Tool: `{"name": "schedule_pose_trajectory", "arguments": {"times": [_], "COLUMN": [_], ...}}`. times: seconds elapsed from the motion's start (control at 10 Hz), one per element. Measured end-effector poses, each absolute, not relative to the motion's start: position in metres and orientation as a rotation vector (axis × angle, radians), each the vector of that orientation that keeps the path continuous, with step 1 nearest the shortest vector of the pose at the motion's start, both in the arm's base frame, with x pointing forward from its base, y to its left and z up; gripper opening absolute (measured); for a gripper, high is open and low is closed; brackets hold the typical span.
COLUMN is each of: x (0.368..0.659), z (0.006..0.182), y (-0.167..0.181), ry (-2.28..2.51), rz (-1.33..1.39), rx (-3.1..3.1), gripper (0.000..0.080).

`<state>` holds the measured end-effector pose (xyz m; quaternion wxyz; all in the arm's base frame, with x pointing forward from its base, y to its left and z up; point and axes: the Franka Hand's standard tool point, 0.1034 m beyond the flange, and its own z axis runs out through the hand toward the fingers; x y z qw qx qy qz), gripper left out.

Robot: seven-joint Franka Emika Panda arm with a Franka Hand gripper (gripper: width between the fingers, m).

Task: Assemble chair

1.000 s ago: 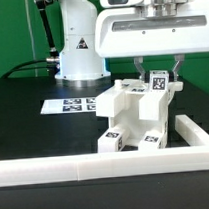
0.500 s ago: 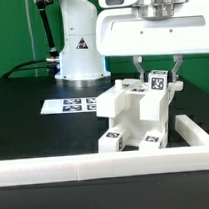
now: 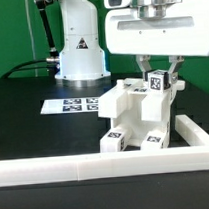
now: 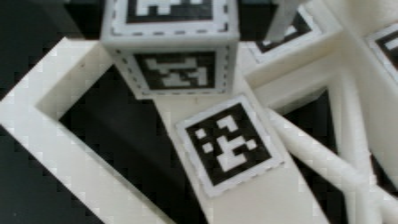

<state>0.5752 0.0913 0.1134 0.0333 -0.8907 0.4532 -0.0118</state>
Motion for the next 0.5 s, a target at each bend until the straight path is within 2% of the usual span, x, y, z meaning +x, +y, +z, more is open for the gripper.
{"name": "schedule_pose_trajectory", "arguments": {"times": [0.5], "x": [0.5757], "z": [0.1134], "y": [0.0916], "ry": [1.879], "rz": [0.003], "rx": [-2.403], "gripper": [0.0287]}}
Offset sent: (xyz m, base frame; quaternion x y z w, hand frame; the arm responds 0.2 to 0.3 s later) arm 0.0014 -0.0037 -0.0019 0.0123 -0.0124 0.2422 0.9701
